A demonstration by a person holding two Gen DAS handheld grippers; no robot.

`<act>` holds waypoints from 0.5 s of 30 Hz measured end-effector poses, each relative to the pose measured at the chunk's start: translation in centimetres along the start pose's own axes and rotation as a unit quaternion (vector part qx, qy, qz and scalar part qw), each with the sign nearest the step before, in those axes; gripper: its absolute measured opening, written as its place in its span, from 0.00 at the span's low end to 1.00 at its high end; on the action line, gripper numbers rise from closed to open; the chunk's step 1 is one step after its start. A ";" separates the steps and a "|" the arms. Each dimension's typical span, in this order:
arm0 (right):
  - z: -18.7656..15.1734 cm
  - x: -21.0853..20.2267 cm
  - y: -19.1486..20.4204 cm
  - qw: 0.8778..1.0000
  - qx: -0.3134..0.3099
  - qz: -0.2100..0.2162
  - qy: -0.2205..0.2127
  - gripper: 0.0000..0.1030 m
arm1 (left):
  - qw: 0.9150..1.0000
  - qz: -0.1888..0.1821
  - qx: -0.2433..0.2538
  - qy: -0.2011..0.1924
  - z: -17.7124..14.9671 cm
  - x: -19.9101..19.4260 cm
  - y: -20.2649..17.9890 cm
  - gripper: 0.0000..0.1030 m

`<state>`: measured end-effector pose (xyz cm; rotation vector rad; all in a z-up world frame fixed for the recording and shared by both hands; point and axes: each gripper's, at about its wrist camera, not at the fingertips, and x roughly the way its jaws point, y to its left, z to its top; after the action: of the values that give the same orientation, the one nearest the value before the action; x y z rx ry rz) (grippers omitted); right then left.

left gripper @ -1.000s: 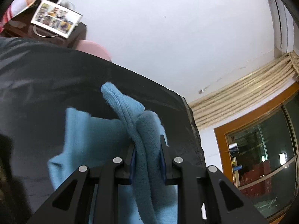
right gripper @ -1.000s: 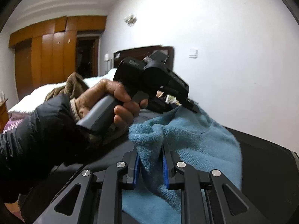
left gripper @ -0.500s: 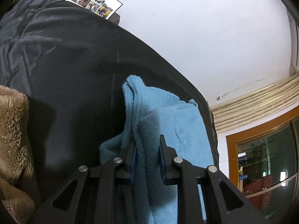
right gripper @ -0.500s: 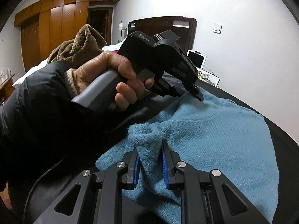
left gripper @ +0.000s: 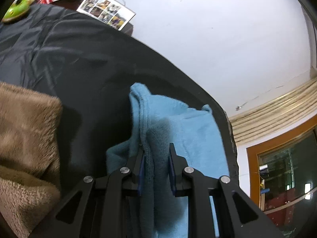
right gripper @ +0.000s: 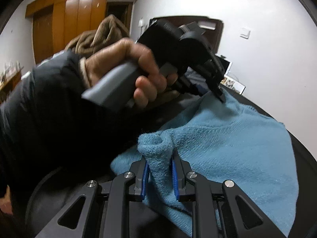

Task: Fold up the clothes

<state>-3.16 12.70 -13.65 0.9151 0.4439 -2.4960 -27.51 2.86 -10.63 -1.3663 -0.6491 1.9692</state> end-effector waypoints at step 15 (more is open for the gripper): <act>-0.2 -2.8 1.7 0.998 -0.007 0.041 -0.039 0.20 | 0.998 0.030 0.039 -0.037 -1.8 -3.0 -3.1 0.22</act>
<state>-0.26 12.15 -12.13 0.8118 0.3902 -2.4403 -24.34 2.72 -7.17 -1.2845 -0.5649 2.0785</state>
